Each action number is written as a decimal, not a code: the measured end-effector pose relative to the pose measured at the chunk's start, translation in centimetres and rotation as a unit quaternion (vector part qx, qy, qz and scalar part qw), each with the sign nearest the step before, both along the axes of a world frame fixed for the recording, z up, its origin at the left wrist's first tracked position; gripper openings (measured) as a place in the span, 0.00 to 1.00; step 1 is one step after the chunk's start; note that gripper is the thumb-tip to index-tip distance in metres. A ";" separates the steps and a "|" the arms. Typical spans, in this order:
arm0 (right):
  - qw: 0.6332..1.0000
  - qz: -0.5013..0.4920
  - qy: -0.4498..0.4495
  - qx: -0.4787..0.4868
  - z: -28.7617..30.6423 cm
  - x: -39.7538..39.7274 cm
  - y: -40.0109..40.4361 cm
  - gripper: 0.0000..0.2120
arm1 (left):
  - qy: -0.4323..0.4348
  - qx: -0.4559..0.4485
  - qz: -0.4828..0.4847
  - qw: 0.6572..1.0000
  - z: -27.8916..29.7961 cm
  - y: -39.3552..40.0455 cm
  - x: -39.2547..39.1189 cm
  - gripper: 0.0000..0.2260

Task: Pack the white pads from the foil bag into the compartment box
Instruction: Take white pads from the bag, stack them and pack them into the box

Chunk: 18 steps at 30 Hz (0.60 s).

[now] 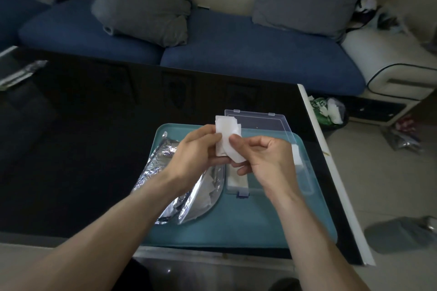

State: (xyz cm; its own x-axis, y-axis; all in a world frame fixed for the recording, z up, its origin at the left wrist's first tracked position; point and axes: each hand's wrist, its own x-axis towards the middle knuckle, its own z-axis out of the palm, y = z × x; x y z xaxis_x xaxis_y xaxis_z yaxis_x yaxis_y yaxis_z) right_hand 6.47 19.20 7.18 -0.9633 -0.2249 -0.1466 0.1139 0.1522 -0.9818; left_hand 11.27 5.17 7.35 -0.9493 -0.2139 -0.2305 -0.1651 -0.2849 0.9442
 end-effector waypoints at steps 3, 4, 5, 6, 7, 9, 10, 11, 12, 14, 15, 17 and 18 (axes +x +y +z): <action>0.996 0.002 0.055 0.066 -0.1 0.2 -0.1 0.18 | -0.003 -0.046 0.003 0.999 -0.3 0.3 -0.1 0.14; 0.991 0.003 0.093 0.099 -0.1 0.3 -0.1 0.20 | -0.002 -0.067 0.003 0.998 -0.4 0.4 -0.1 0.13; 0.984 0.006 0.128 0.125 -0.2 0.4 -0.2 0.23 | 0.000 -0.086 0.001 0.996 -0.5 0.4 0.0 0.11; 0.978 0.009 0.151 0.142 -0.4 0.4 -0.2 0.25 | 0.000 -0.107 -0.005 0.994 -0.5 0.5 0.0 0.11; 0.975 0.013 0.162 0.151 -0.6 0.3 -0.3 0.27 | -0.001 -0.130 -0.013 0.991 -0.6 0.5 0.1 0.10; 0.968 0.014 0.176 0.177 -0.9 0.2 -0.4 0.29 | -0.003 -0.173 -0.025 0.985 -0.8 0.5 0.1 0.10; 0.958 0.009 0.195 0.210 -1.1 0.1 -0.4 0.31 | -0.003 -0.191 -0.021 0.981 -0.9 0.5 0.1 0.08; 0.942 0.007 0.215 0.256 -1.2 0.0 -0.3 0.31 | -0.005 -0.212 -0.012 0.977 -0.9 0.4 0.1 0.07; 0.929 0.006 0.237 0.285 -1.2 -0.1 -0.2 0.27 | -0.005 -0.230 -0.003 0.973 -0.9 0.3 0.0 0.06; 0.932 0.055 0.241 0.267 -0.5 -0.2 0.4 0.16 | -0.013 -0.260 -0.001 0.966 -0.9 0.1 0.0 0.05; 0.938 0.111 0.228 0.239 -0.3 -0.5 0.8 0.24 | -0.021 -0.278 -0.012 0.960 -0.8 0.0 0.0 0.05; 0.931 0.221 0.203 0.208 0.0 -1.3 2.1 0.45 | -0.033 -0.307 -0.034 0.951 -0.8 -0.1 0.0 0.04; 0.922 0.259 0.193 0.211 0.2 -1.3 2.5 0.51 | -0.036 -0.305 -0.037 0.951 -0.7 -0.1 0.0 0.04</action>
State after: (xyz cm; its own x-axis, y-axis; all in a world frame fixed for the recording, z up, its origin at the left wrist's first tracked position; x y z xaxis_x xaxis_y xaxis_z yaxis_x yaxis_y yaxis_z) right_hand 5.15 21.68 7.38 -0.7407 -0.6718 0.0053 -0.4277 0.4654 -0.7749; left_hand 11.29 5.06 6.66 -0.9537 -0.2612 -0.1493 -0.2330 0.3274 0.9157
